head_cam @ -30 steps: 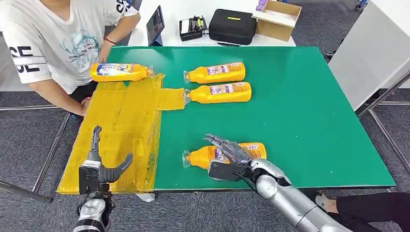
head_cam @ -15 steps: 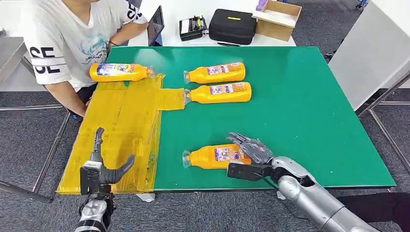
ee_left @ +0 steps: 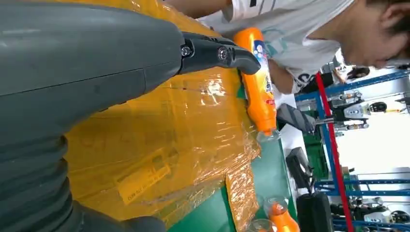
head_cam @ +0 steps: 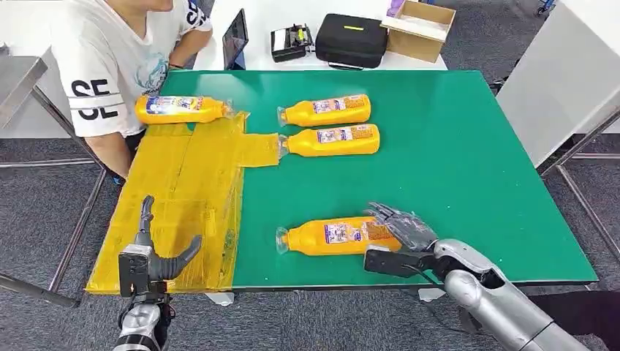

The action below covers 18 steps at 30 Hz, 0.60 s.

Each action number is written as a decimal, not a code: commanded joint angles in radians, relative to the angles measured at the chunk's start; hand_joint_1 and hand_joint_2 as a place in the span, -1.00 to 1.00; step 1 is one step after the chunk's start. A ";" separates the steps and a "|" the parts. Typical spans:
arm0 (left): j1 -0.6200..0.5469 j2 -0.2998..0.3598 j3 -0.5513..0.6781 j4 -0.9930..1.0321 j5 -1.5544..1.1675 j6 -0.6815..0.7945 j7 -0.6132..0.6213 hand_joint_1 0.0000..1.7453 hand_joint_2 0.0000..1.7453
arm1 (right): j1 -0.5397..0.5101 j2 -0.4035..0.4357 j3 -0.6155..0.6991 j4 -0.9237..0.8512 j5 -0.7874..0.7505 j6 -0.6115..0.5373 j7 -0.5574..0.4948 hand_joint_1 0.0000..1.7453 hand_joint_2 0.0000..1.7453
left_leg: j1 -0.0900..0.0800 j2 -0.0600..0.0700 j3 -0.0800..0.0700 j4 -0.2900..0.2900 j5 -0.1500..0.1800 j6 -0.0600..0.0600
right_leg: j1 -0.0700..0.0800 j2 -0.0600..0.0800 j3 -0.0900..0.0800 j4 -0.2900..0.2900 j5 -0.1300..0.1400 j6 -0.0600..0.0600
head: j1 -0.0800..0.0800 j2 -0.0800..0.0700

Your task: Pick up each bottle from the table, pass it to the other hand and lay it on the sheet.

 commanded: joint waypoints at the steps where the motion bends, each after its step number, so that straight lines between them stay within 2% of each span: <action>1: -0.066 -0.016 0.000 0.107 0.017 -0.013 0.001 -1.00 1.00 | -0.124 0.030 0.092 0.125 -0.033 0.070 0.005 -1.00 1.00 | 0.001 0.003 0.004 0.000 -0.002 0.000 | 0.002 0.001 0.004 -0.001 -0.001 -0.004 | 0.000 0.000; 8: -0.064 -0.019 -0.005 0.109 0.021 -0.015 -0.001 -1.00 1.00 | -0.137 0.049 0.110 0.159 -0.020 0.051 0.025 -1.00 1.00 | 0.001 0.003 0.004 0.000 -0.001 0.000 | 0.002 0.001 0.004 -0.001 -0.001 -0.003 | 0.000 0.000; 14: -0.068 -0.022 -0.002 0.126 0.028 -0.020 -0.011 -1.00 1.00 | -0.159 0.121 0.116 0.242 0.003 -0.004 0.029 -1.00 1.00 | 0.001 0.004 0.005 -0.001 -0.002 0.000 | 0.002 0.002 0.005 -0.002 0.000 -0.004 | 0.000 0.000; 18: -0.069 -0.022 0.000 0.131 0.028 -0.021 -0.012 -1.00 1.00 | -0.167 0.117 0.120 0.239 0.005 -0.003 0.029 -1.00 1.00 | 0.001 0.004 0.004 0.000 -0.001 0.000 | 0.002 0.002 0.004 -0.001 0.000 -0.004 | 0.000 0.000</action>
